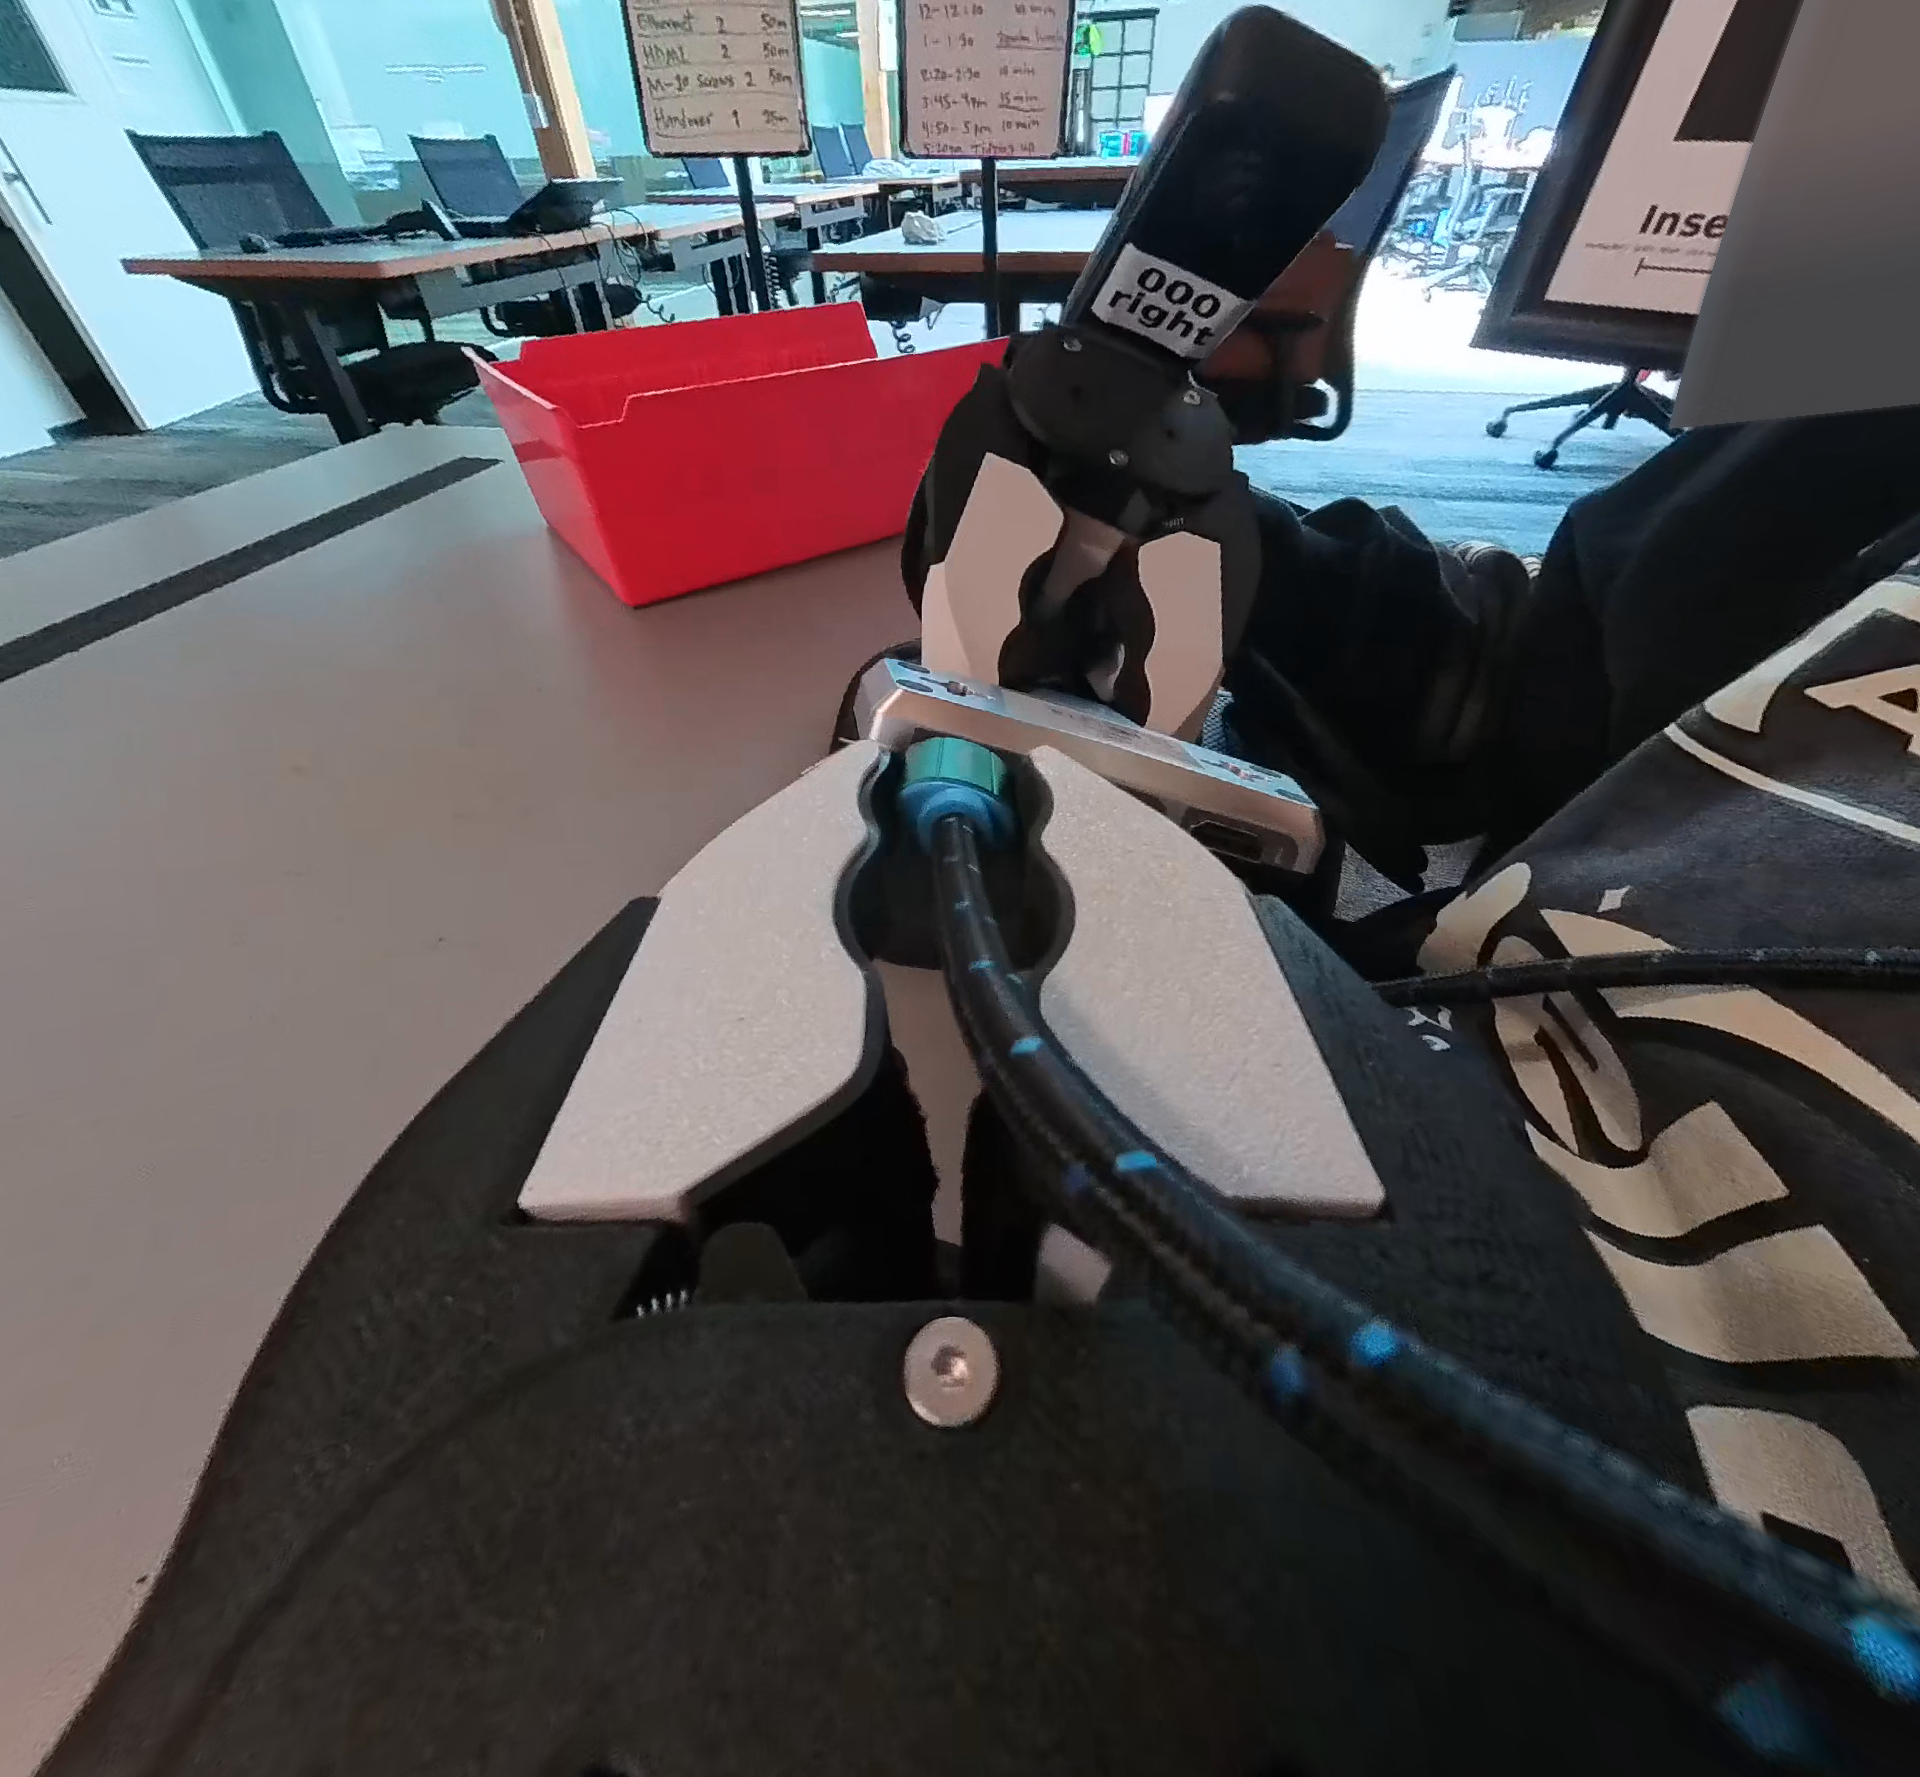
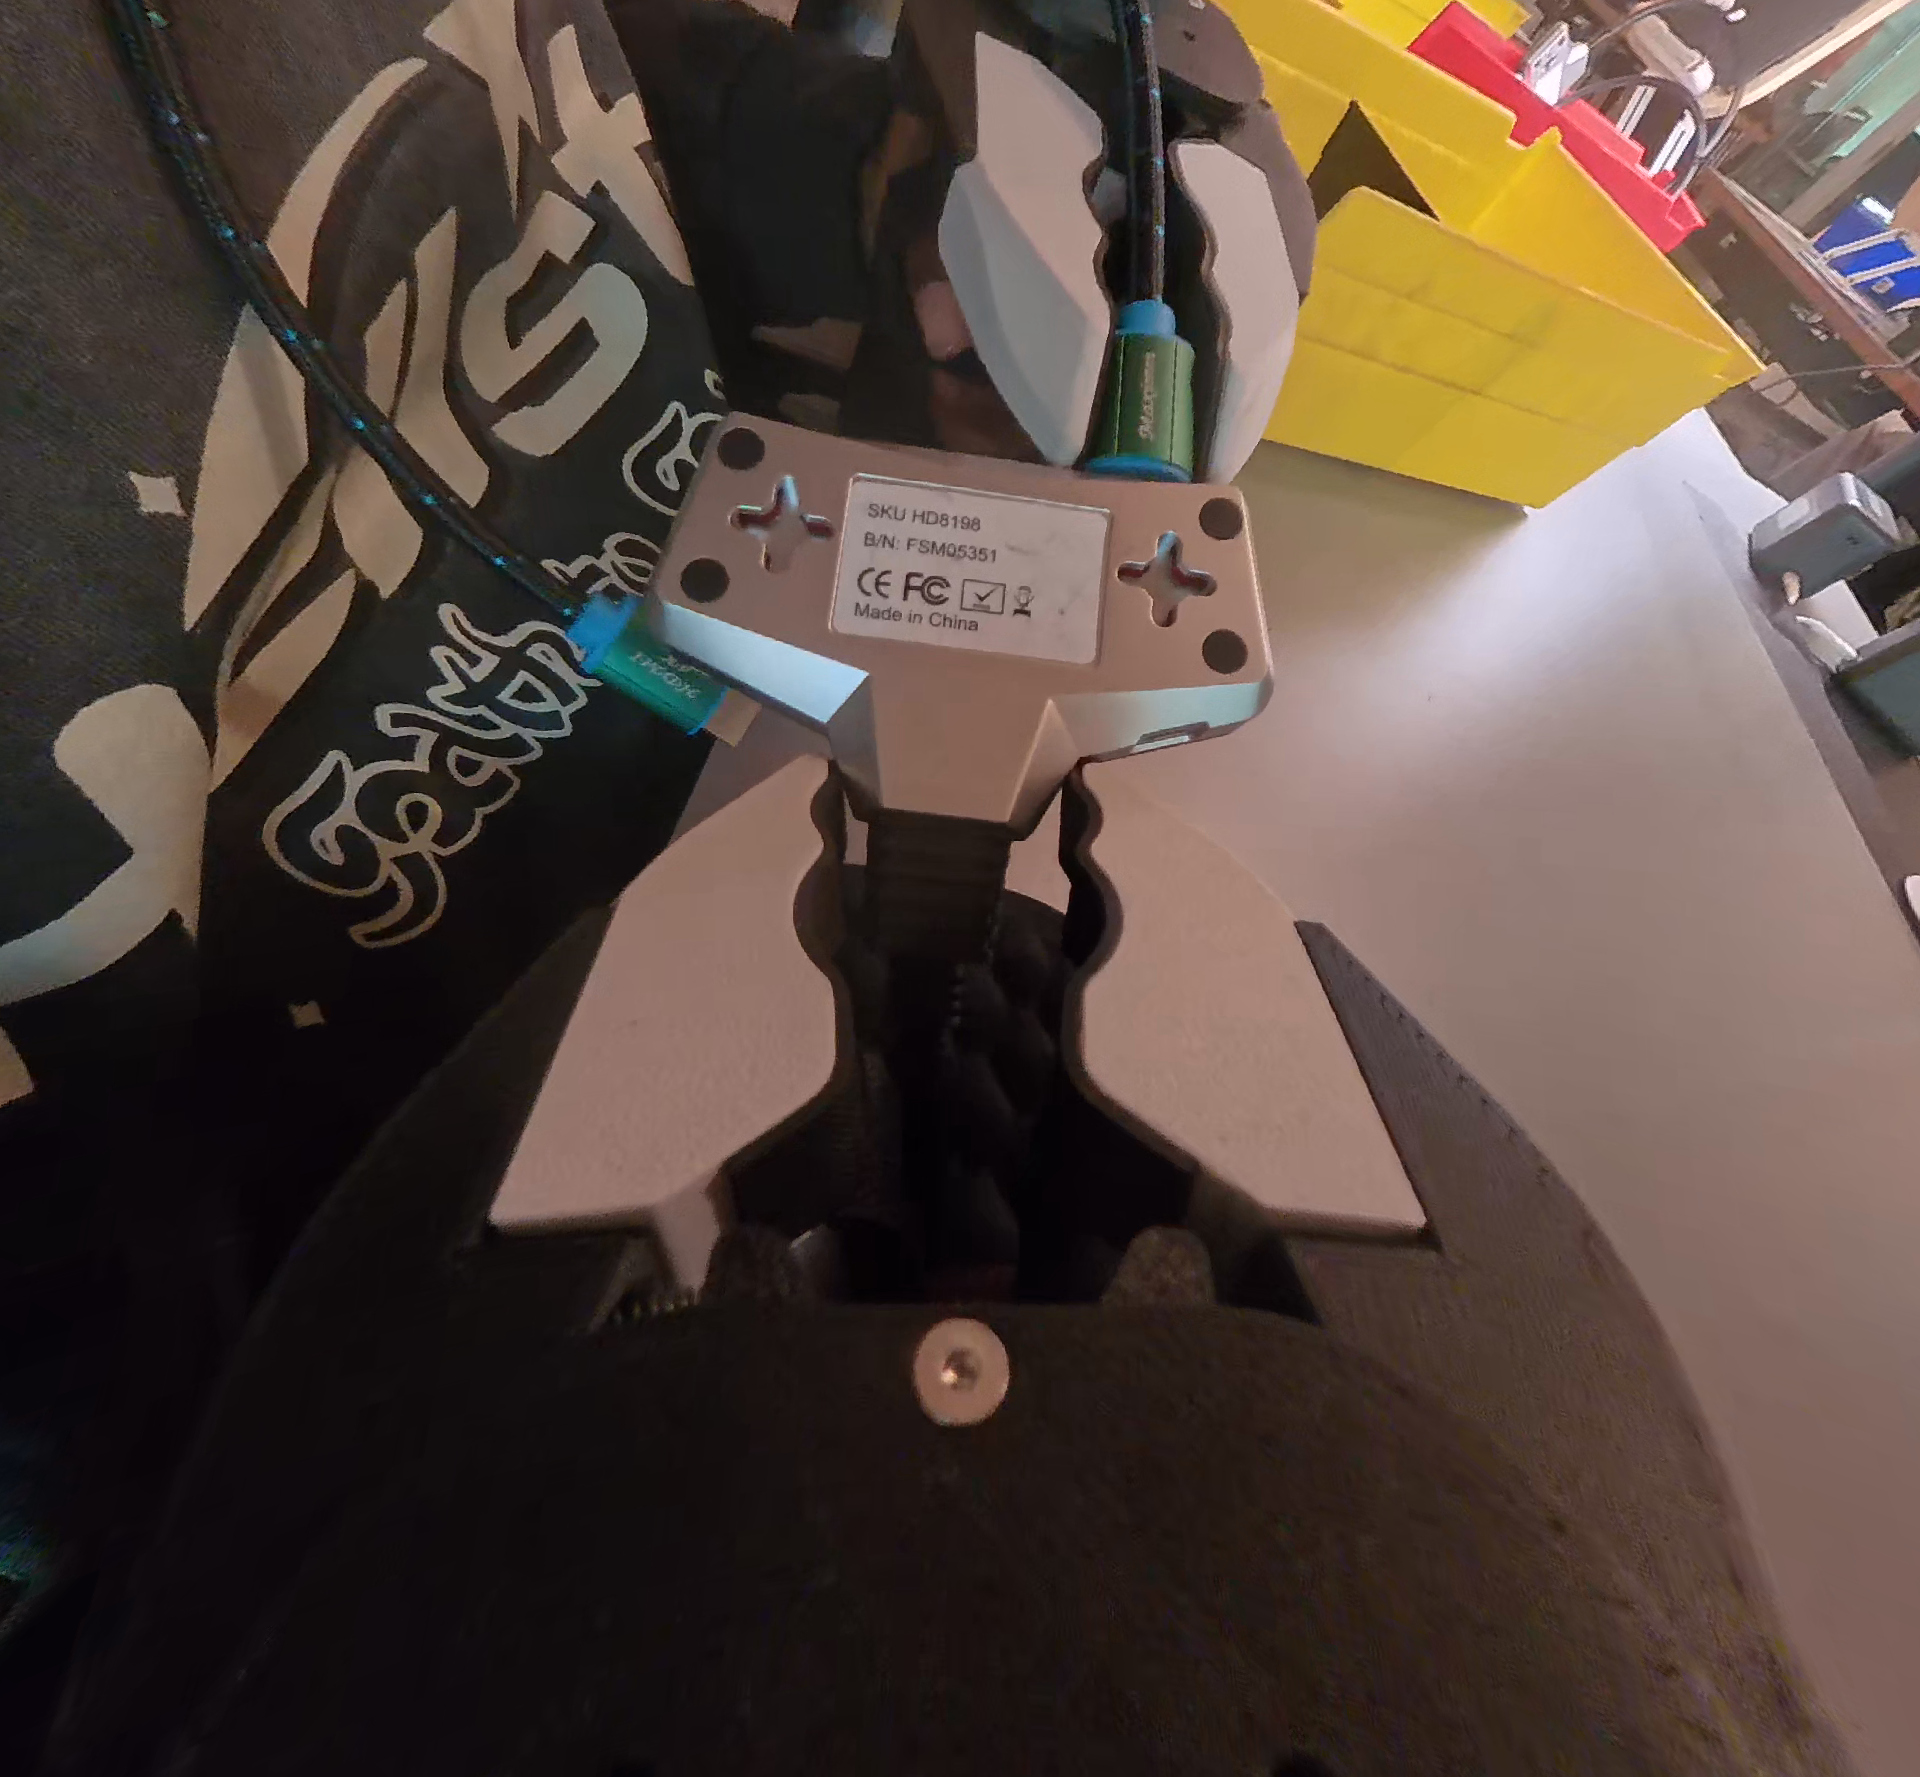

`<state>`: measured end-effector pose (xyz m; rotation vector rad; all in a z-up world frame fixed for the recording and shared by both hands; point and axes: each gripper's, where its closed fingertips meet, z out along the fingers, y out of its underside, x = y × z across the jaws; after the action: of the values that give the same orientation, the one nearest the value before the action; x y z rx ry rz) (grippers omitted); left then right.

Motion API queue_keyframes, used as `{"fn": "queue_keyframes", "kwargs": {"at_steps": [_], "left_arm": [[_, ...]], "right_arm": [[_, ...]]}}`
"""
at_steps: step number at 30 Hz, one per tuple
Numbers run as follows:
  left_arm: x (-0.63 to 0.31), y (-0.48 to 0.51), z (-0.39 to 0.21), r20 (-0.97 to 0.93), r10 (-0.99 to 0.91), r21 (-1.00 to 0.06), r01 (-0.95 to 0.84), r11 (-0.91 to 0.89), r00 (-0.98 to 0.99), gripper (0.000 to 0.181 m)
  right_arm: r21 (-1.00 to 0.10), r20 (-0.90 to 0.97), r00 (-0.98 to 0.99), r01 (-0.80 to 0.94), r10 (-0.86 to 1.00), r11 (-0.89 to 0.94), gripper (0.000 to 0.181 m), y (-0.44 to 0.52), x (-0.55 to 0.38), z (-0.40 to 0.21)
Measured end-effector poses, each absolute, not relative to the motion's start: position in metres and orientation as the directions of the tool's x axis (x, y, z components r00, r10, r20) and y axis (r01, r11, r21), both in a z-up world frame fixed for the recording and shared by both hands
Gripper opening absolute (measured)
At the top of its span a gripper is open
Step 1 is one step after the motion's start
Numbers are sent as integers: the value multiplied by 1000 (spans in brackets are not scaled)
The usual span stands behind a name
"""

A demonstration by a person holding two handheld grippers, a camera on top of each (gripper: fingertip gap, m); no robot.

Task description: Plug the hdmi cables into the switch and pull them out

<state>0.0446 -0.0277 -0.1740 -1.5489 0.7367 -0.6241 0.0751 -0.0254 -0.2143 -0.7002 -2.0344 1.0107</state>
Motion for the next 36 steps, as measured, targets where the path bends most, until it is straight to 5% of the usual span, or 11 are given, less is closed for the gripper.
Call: {"fn": "queue_keyframes", "kwargs": {"at_steps": [7, 10, 16, 22, 26, 30, 33, 36], "left_arm": [[38, -20, -174, 16, -731, -994, -67, -84, 682, 21], [17, -15, -162, 77, -675, -996, 32, -79, 734, 44], [-87, -25, -122, -40, -317, -999, -32, 31, 948, 44], [-158, -88, -81, -211, -54, -977, -208, 48, 976, 44], [-194, -115, -109, -355, 32, -916, -341, -210, 934, 44], [-206, -139, -174, -479, -131, -697, -467, -545, 868, 46], [-213, -148, -200, -603, -242, -494, -594, -635, 760, 44], [-214, -144, -203, -610, -247, -476, -598, -645, 753, 28]], "right_arm": [[-838, 373, -520, 165, 768, 519, 40, -15, 72, -209], [-856, 379, -392, 197, 838, 479, 40, 15, 73, -201], [-841, 329, -70, 433, 942, 326, 40, 95, 84, -220], [-724, 377, -27, 615, 926, 313, 40, 109, 83, -250], [-825, 354, 14, 476, 935, 305, 60, 106, 78, -224], [-950, 281, 77, 167, 957, 265, 67, 104, 85, -177], [-969, 242, 93, 74, 966, 236, 64, 105, 91, -166], [-968, 248, 95, 68, 964, 242, 64, 105, 92, -166]]}}
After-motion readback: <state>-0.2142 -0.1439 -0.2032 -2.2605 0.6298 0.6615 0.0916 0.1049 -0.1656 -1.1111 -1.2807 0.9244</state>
